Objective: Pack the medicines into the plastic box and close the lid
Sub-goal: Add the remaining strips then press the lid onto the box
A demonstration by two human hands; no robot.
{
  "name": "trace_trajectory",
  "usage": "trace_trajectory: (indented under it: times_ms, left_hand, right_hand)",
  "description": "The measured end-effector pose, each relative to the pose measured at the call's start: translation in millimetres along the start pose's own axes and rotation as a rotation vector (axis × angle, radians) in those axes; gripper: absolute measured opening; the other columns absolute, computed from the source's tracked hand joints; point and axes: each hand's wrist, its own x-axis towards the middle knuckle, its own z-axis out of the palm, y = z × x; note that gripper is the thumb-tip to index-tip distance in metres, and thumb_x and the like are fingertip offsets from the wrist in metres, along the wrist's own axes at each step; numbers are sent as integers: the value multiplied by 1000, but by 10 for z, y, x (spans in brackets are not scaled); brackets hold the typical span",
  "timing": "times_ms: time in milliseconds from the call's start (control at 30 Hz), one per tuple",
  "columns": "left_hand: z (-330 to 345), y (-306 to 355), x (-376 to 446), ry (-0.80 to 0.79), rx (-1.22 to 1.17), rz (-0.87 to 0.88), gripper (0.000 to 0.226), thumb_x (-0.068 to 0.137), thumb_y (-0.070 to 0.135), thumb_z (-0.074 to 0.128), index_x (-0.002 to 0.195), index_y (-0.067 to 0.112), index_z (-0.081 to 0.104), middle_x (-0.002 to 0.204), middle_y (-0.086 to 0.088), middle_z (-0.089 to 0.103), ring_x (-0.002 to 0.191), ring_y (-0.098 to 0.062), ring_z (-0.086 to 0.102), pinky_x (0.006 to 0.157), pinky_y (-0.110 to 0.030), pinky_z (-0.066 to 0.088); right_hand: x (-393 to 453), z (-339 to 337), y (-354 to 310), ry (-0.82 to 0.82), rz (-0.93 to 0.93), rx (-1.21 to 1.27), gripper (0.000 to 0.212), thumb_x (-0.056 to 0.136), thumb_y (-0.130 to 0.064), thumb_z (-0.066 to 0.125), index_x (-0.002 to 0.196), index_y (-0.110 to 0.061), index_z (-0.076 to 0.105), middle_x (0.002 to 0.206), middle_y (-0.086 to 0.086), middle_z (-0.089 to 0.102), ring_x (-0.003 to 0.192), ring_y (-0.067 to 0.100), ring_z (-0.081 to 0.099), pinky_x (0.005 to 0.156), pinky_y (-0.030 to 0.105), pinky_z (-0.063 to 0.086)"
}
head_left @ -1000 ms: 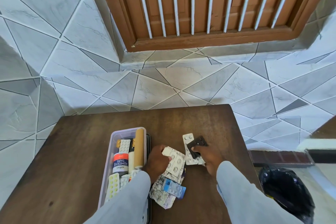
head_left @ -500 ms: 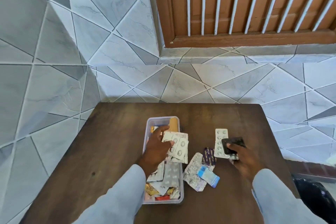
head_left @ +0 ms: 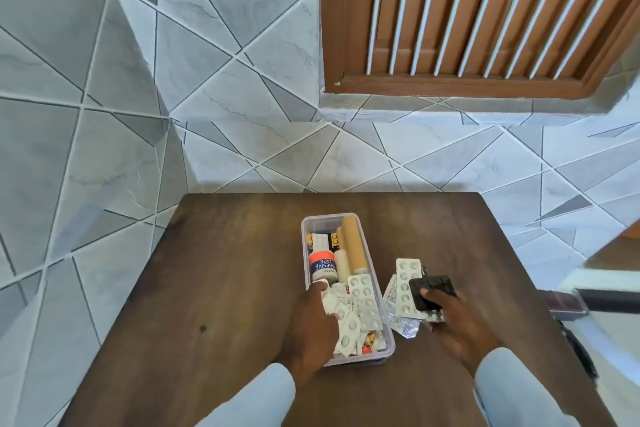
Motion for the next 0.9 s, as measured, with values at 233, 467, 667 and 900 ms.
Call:
trace_trajectory:
  times_ms: [233, 467, 667, 900]
  left_hand:
    - [-14, -81, -78, 25, 617, 99, 63, 94, 59, 37, 149, 29, 25, 160, 7, 20, 146, -21, 20, 120, -42, 18]
    - [-139, -147, 4, -314, 893, 332, 58, 101, 50, 29, 153, 38, 6, 164, 10, -2, 150, -17, -12, 119, -44, -6]
    - [3, 5, -35, -247, 949, 220, 58, 100, 49, 35, 152, 30, 18, 164, 5, 7, 151, -21, -4, 121, -47, -3]
    - [51, 144, -8, -282, 950, 230, 56, 97, 38, 49, 148, 37, 25, 160, 8, 21, 150, -21, 9, 120, -45, 5]
  right_hand:
    - [-175, 103, -90, -101, -4, 19, 22, 90, 5, 53, 111, 4, 59, 71, 15, 72, 51, 21, 68, 37, 25, 48]
    - [-105, 129, -206, -190, 19, 22, 30, 90, 13, 50, 120, 10, 53, 80, 24, 67, 44, 17, 64, 38, 23, 49]
    - [87, 213, -166, -202, 9, -112, 25, 89, 4, 58, 113, 1, 57, 92, 25, 71, 72, 32, 71, 72, 47, 59]
    - [182, 373, -269, -281, 8, -152, 13, 91, 0, 57, 101, -6, 63, 94, 17, 73, 80, 29, 69, 67, 38, 55]
